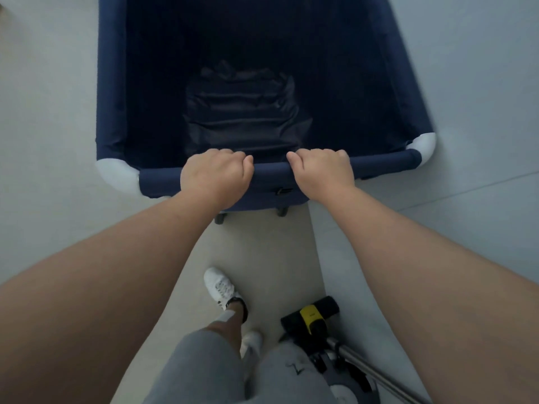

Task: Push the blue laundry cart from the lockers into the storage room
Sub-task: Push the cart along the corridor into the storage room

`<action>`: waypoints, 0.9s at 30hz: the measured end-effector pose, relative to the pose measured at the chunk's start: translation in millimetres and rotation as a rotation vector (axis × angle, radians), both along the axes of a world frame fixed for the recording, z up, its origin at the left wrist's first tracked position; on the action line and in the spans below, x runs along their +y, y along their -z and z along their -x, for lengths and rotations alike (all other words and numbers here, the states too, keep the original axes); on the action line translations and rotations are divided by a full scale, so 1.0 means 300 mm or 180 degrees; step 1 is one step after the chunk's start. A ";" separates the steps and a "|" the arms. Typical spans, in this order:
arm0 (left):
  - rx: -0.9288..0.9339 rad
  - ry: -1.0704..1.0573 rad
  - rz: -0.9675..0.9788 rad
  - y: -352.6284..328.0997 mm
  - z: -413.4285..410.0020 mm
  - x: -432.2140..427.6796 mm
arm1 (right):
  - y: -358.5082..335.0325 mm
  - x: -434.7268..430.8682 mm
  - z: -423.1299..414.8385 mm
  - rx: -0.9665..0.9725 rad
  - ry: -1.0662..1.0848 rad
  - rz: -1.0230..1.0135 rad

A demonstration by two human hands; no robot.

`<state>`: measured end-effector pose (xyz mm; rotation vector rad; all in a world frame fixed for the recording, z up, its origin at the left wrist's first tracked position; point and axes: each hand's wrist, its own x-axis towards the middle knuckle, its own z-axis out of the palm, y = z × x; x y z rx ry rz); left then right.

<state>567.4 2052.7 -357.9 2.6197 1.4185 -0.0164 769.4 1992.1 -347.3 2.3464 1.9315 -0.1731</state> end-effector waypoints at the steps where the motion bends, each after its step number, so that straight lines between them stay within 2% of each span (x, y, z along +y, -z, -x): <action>1: 0.0064 0.0069 0.0038 -0.005 -0.002 0.002 | -0.004 0.010 -0.001 0.0047 0.0047 0.0152; 6: 0.0319 0.0631 -0.0024 -0.029 0.004 0.014 | -0.032 0.070 0.006 0.0165 0.0335 0.0740; 12: 0.0245 0.0412 0.0036 -0.038 0.017 0.006 | -0.045 0.080 0.044 0.0228 0.0414 0.1028; 19: 0.0303 0.0653 0.0043 -0.022 0.029 0.028 | -0.082 0.091 0.047 -0.0311 -0.0595 0.1523; 27: 0.0132 0.0573 0.0066 -0.027 0.025 0.031 | -0.097 0.093 0.051 -0.0436 -0.0644 0.1545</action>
